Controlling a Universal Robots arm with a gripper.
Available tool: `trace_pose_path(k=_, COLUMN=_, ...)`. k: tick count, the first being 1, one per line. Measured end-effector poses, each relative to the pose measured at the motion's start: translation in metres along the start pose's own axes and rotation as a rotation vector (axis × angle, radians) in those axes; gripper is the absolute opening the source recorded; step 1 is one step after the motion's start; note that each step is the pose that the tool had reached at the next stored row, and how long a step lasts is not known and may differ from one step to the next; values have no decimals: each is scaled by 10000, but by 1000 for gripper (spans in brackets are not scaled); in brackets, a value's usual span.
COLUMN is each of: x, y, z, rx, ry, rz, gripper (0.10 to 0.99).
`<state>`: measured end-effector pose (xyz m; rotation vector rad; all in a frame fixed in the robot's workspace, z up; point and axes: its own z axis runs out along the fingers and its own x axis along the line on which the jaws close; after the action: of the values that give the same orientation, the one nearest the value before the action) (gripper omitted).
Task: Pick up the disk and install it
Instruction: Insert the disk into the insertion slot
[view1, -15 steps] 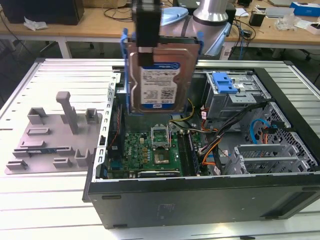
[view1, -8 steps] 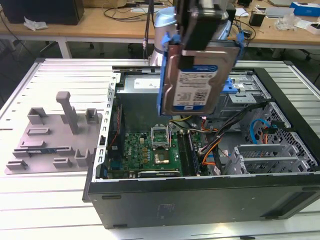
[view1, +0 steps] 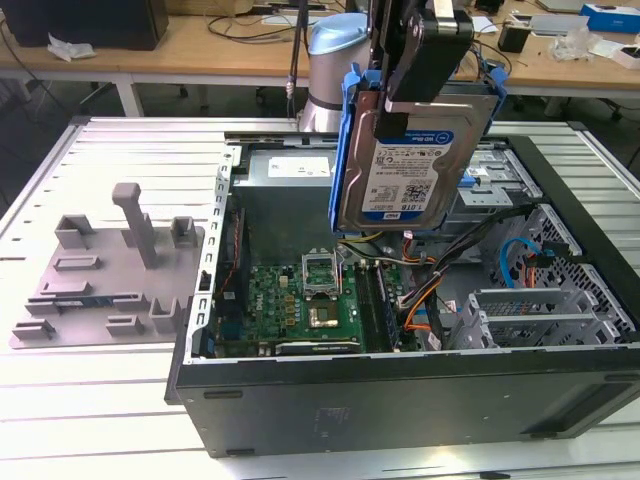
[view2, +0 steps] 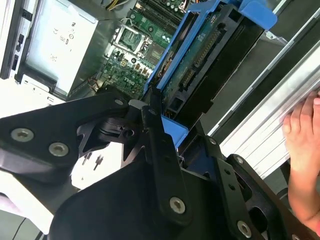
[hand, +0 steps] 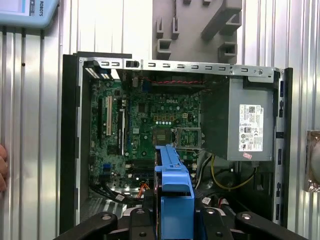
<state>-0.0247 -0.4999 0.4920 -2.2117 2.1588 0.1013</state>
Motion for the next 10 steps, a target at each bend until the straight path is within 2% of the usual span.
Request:
trace_pose_path(k=9, x=0, y=-1, z=0, rx=0, ry=5, rz=0, gripper=369)
trace_pose_path(k=10, x=0, y=-2, z=0, rx=26, ry=-11, rz=-4, gripper=369)
